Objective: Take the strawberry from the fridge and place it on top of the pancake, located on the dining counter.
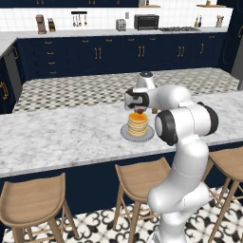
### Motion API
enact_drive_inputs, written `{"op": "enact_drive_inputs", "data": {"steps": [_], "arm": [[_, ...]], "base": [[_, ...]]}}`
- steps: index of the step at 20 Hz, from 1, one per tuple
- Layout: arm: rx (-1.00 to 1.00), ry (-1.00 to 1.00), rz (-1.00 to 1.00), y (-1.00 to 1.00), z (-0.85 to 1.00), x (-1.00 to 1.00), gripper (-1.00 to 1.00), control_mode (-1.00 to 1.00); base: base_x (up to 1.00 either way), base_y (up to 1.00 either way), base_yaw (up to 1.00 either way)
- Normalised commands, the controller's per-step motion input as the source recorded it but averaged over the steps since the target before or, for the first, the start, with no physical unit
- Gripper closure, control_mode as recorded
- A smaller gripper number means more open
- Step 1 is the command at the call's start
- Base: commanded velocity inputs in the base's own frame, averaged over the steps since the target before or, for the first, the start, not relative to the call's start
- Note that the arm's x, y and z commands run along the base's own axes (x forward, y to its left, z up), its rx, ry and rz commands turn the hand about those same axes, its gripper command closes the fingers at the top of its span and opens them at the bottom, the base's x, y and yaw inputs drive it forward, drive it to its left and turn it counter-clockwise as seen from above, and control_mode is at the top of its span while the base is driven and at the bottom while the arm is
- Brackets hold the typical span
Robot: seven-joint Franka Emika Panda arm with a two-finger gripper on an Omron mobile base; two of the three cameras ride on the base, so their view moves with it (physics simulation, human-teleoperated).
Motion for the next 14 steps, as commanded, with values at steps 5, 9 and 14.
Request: {"op": "enact_drive_inputs", "data": {"steps": [5,9,14], "arm": [[0.00,-0.01,0.00,0.00,-0.32,0.00,1.00,-1.00],[0.00,0.00,0.00,0.00,-0.15,0.00,1.00,-1.00],[0.00,0.00,0.00,0.00,-0.10,0.00,1.00,-1.00]], "base": [[0.00,0.00,0.00],[0.00,0.00,0.00],[0.00,0.00,0.00]]}}
